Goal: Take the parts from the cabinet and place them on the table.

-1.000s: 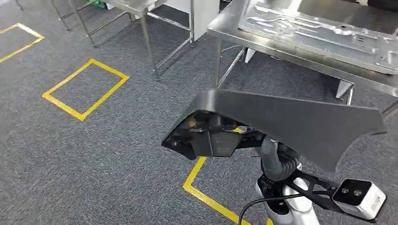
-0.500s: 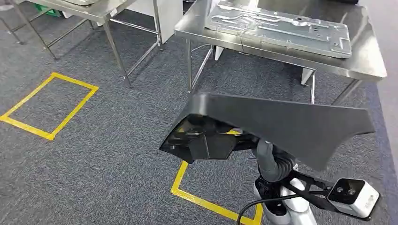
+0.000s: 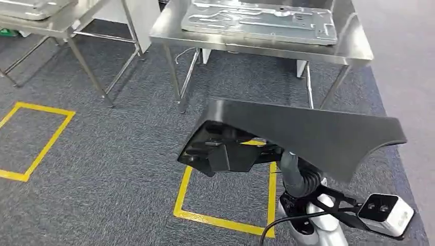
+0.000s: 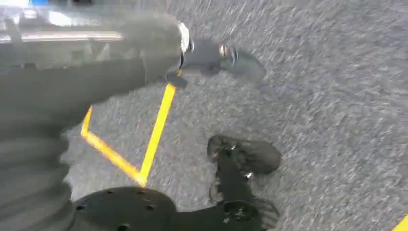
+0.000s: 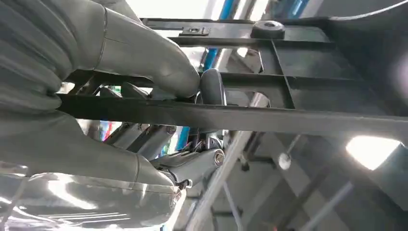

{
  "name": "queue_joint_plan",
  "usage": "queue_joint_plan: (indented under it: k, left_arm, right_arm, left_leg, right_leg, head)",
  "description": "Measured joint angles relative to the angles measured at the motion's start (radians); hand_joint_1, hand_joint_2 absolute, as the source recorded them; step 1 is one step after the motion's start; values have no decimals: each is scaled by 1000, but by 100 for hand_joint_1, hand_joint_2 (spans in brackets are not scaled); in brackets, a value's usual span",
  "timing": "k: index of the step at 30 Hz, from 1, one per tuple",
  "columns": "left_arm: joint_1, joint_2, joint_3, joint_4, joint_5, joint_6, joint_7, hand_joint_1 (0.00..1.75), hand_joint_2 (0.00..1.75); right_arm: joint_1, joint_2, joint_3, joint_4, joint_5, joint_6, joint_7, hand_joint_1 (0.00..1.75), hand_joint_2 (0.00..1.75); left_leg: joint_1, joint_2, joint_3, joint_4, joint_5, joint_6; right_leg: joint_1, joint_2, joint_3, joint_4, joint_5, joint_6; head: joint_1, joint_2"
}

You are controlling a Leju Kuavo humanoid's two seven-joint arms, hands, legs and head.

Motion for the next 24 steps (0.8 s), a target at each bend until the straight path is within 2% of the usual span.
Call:
queue_joint_plan:
  k: [1,3,4,5,6,7,8,9,10,11,13,14,15,16,17,18,19,20,21,22,24]
  left_arm:
    - [0,-1,0,0,0,0,-1,0,175]
    - [6,-2,0,0,0,-5,-1,0,175]
    - [10,-2,0,0,0,-7,-1,0,175]
    - [13,-2,0,0,0,-10,-1,0,175]
    - [13,-2,0,0,0,-11,-1,0,175]
    - [12,-2,0,0,0,-13,-1,0,175]
    - [11,-2,0,0,0,-13,-1,0,175]
    - [13,-1,0,0,0,-13,-1,0,175]
    - [13,-2,0,0,0,-13,-2,0,175]
    - [12,-2,0,0,0,-13,-1,0,175]
    - [8,-2,0,0,1,-13,-2,0,175]
    - [6,-3,0,1,1,-13,-2,0,175]
    - [4,-5,0,1,1,-13,-2,0,175]
    - [4,-5,0,1,1,-13,-4,0,175]
    - [8,-5,0,1,1,-13,-4,0,175]
    - [11,-4,0,1,0,-13,-4,0,175]
    - [14,-3,1,1,0,-13,-4,0,175]
    - [15,-3,1,1,-1,-14,-4,0,175]
    - [14,-3,1,1,-1,-15,-4,0,175]
    - [13,-3,1,1,-2,-16,-5,0,175]
    - [11,-3,1,1,-3,-18,-5,0,175]
  right_arm:
    - [-3,0,2,2,-2,2,0,175,175]
    - [-2,0,6,4,-3,5,0,175,175]
    - [0,0,6,6,-4,6,0,175,175]
    - [0,0,6,9,-5,8,0,175,175]
    - [0,0,6,10,-5,8,0,175,175]
    - [1,0,6,11,-5,9,0,175,175]
    - [0,0,6,11,-5,9,0,175,175]
    - [0,0,6,11,-5,10,0,175,175]
    - [-2,0,6,11,-6,10,0,175,175]
    - [-1,0,6,11,-6,11,0,175,175]
    - [1,0,6,11,-6,11,0,175,175]
    - [0,-1,6,11,-5,11,0,175,175]
    - [2,-1,6,11,-5,10,0,175,175]
    - [-2,-1,6,10,-3,8,0,175,175]
    - [-2,-1,7,11,-2,7,0,175,175]
    - [1,-1,7,11,-1,5,0,175,175]
    - [5,-1,7,11,1,4,0,175,175]
    - [8,-2,6,11,2,1,0,175,175]
    - [11,-2,6,11,2,-1,0,175,175]
    - [11,-2,6,11,5,-5,0,175,175]
    - [11,-2,6,7,17,-20,0,175,175]
  left_leg:
    - [2,-35,-30,66,-39,-2]
    - [3,-58,-111,232,-112,-7]
    - [2,-60,-142,289,-122,-8]
    - [3,-61,-152,297,-110,-7]
    - [2,-62,-139,255,-71,-5]
    - [3,-66,-106,172,-18,-2]
    - [4,-81,-64,74,35,2]
    - [6,-131,-35,-1,57,8]
    - [10,-147,-24,-23,45,13]
    - [6,-137,-25,-17,46,16]
    - [0,-121,-23,-18,48,29]
    - [11,-109,-21,-30,55,39]
    - [9,-94,-17,-36,59,45]
    - [9,-84,-17,-37,59,50]
    - [6,-71,-18,-37,58,52]
    - [4,-57,-18,-37,57,54]
    - [3,-42,-18,-36,56,55]
    - [3,-27,-18,-36,54,54]
    - [3,-16,-16,-36,52,53]
    - [3,-5,-14,-36,50,49]
    - [3,4,-6,-34,43,39]
  right_leg:
    - [-1,8,0,0,0,-9]
    - [1,36,-1,1,0,-11]
    - [2,50,0,1,0,-11]
    - [3,65,1,2,0,-11]
    - [3,80,2,3,0,-11]
    - [3,95,4,4,-1,-9]
    - [2,109,7,6,-3,-7]
    - [0,119,6,7,-4,-4]
    - [6,131,1,13,-5,5]
    - [3,138,-3,10,-2,11]
    - [-4,159,-6,4,4,26]
    - [1,169,-8,5,4,34]
    - [3,117,-16,24,-11,35]
    - [5,70,-40,73,-45,37]
    - [4,45,-79,152,-86,40]
    - [1,33,-120,236,-121,42]
    - [-1,28,-152,297,-138,45]
    - [-5,25,-163,317,-132,47]
    - [-7,21,-148,287,-105,48]
    - [-8,15,-110,215,-64,48]
    - [-8,-8,-12,38,4,43]
  head:
    - [0,0]
    - [0,0]
    - [0,0]
    - [0,0]
    - [0,0]
    - [0,0]
    - [0,0]
    - [0,0]
    - [0,0]
    - [0,0]
    - [0,0]
    - [0,0]
    - [0,0]
    - [1,0]
    - [1,0]
    - [1,0]
    - [1,0]
    - [1,0]
    - [1,0]
    - [1,0]
    - [1,0]
